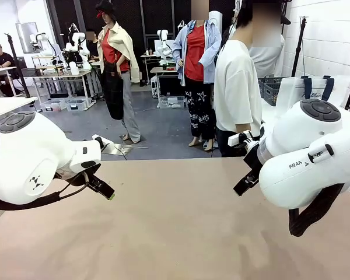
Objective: Transfer purchased items from the store into the shopping bag.
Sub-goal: Open the Reusable shopping bag in the center of the table.
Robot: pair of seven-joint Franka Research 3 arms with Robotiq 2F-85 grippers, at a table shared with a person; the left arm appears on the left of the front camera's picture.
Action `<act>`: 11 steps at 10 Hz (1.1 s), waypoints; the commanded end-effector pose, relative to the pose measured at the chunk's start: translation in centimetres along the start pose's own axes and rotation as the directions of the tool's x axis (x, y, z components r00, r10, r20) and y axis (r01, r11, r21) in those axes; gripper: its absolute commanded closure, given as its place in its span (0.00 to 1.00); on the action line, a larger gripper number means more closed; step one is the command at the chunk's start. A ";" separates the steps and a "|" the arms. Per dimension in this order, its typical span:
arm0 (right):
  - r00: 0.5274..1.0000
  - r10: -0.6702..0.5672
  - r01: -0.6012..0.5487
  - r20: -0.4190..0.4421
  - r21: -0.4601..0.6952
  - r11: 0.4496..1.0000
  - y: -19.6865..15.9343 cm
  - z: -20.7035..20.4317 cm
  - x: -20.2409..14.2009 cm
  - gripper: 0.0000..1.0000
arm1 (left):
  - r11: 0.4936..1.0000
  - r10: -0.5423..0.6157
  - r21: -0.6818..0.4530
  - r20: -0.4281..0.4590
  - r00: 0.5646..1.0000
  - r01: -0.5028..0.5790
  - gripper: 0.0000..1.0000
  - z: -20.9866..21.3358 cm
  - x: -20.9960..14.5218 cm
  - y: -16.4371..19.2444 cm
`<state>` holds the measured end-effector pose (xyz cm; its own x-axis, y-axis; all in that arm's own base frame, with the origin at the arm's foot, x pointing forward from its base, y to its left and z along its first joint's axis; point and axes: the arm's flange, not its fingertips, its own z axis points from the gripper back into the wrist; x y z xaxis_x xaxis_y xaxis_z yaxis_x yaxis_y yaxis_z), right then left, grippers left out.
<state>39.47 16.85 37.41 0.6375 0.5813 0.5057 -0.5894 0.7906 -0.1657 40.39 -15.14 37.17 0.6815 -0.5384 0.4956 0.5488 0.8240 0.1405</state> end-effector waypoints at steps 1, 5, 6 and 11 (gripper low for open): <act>1.000 0.000 0.000 0.000 0.000 1.000 0.0 0.0 0.0 0.00 | 0.998 -0.067 0.003 0.112 0.991 0.067 0.00 1.4 2.3 0.5; 0.871 -0.328 0.408 0.365 -0.166 0.898 -10.4 9.0 5.8 0.00 | 0.969 0.133 0.128 0.452 0.882 -0.212 0.00 10.6 8.7 12.5; 0.804 -0.422 0.542 0.420 -0.225 0.810 -15.0 10.5 5.7 0.00 | 0.933 0.194 0.185 0.459 0.867 -0.307 0.00 11.3 8.5 16.5; 0.548 -0.696 0.836 0.464 -0.319 0.446 -29.0 13.5 -3.0 0.00 | 0.751 0.362 0.447 0.336 0.869 -0.486 0.00 13.6 -0.8 30.4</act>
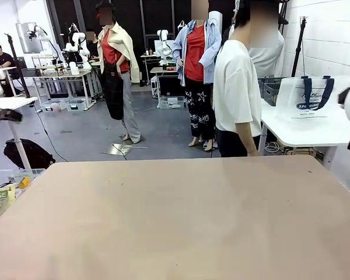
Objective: Transfer purchased items from the store into the shopping bag.
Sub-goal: Open the Reusable shopping bag in the center of the table.
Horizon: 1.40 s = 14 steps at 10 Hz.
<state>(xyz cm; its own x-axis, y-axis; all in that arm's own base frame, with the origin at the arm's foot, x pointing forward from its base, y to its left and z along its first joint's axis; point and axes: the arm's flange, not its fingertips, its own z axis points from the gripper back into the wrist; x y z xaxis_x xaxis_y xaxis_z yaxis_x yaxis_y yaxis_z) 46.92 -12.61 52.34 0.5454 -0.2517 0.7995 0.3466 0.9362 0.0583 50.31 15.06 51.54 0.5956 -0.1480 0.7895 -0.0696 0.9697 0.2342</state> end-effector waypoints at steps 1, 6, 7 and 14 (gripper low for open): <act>0.993 -0.115 0.112 -0.032 -0.082 0.990 0.5 -1.2 -0.6 0.00 | 0.993 0.068 0.099 -0.069 0.995 -0.061 0.00 1.2 -0.1 -0.1; 0.990 -0.133 0.129 -0.042 -0.085 0.988 -3.4 -1.5 -1.0 0.00 | 0.992 0.075 0.109 -0.080 0.994 -0.066 0.00 -0.4 -3.2 5.8; 0.990 -0.133 0.129 -0.042 -0.085 0.988 -3.4 -1.5 -1.0 0.00 | 0.992 0.075 0.109 -0.080 0.994 -0.066 0.00 -0.4 -3.2 5.8; 0.990 -0.133 0.129 -0.042 -0.085 0.988 -3.4 -1.5 -1.0 0.00 | 0.992 0.075 0.109 -0.080 0.994 -0.066 0.00 -0.4 -3.2 5.8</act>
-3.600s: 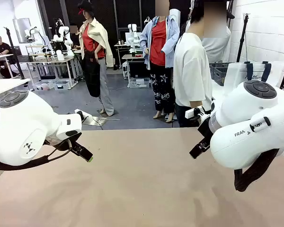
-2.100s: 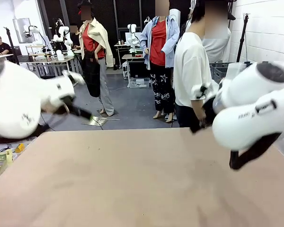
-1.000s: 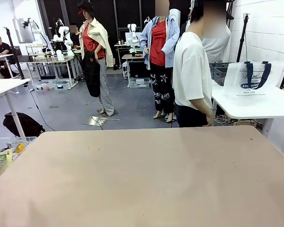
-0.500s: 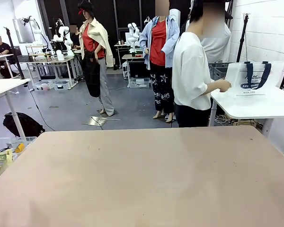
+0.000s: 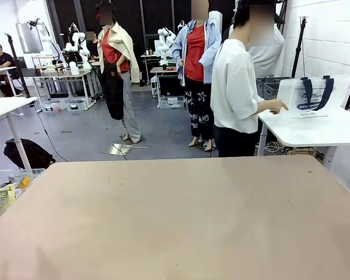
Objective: Transfer purchased items from the store into the shopping bag.
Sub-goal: Open the Reusable shopping bag in the center of the table.
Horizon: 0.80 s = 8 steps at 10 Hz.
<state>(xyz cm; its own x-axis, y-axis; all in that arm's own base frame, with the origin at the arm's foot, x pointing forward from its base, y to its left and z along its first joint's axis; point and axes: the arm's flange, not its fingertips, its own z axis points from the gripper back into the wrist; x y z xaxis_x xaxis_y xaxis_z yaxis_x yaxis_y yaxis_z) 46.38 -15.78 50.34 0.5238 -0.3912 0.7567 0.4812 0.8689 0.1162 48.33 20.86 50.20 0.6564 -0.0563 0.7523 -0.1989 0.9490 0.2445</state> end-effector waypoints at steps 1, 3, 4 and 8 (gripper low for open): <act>1.000 0.008 -0.008 0.001 -0.001 1.000 -0.2 0.0 0.1 0.00 | 1.000 0.000 -0.005 0.007 1.000 0.000 0.00 -0.1 0.0 0.3; 1.000 0.008 -0.008 0.001 -0.001 1.000 -0.2 0.0 0.1 0.00 | 1.000 0.000 -0.005 0.007 1.000 0.000 0.00 -0.1 0.0 0.3; 1.000 0.008 -0.008 0.001 -0.001 1.000 -0.2 0.0 0.1 0.00 | 1.000 0.000 -0.005 0.007 1.000 0.000 0.00 -0.1 0.0 0.3; 1.000 0.008 -0.008 0.001 -0.001 1.000 -0.2 0.0 0.1 0.00 | 1.000 0.000 -0.005 0.007 1.000 0.000 0.00 -0.1 0.0 0.3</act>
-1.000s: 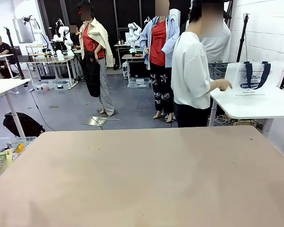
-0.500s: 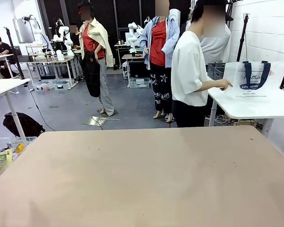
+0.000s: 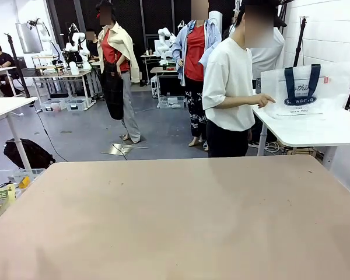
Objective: Transfer purchased items from the store into the shopping bag.
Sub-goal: Open the Reusable shopping bag in the center of the table.
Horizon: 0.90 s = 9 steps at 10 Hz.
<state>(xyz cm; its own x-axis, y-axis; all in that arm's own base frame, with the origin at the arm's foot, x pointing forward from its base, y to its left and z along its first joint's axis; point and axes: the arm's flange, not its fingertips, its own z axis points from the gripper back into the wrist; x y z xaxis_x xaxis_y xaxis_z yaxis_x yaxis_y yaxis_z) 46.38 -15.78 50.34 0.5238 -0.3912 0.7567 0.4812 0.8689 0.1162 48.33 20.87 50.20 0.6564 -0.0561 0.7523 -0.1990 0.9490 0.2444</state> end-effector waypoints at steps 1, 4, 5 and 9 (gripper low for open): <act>1.000 0.008 -0.008 0.001 -0.001 1.000 -0.2 0.0 0.1 0.00 | 1.000 0.000 -0.005 0.007 1.000 0.000 0.00 -0.1 0.0 0.3; 1.000 0.008 -0.008 0.001 -0.001 1.000 -0.2 0.0 0.1 0.00 | 1.000 0.000 -0.005 0.007 1.000 0.000 0.00 -0.1 0.0 0.3; 1.000 0.008 -0.008 0.001 -0.001 1.000 -0.2 0.0 0.1 0.00 | 1.000 0.000 -0.005 0.007 1.000 0.000 0.00 -0.1 0.0 0.3; 1.000 0.008 -0.008 0.001 -0.001 1.000 -0.2 0.0 0.1 0.00 | 1.000 0.000 -0.005 0.007 1.000 0.000 0.00 -0.1 0.0 0.3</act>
<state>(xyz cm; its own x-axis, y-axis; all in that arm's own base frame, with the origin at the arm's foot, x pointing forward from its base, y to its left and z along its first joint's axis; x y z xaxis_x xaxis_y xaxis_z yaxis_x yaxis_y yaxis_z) 46.38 -15.78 50.34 0.5238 -0.3912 0.7567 0.4811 0.8689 0.1162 48.33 20.88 50.20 0.6564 -0.0560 0.7523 -0.1991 0.9490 0.2444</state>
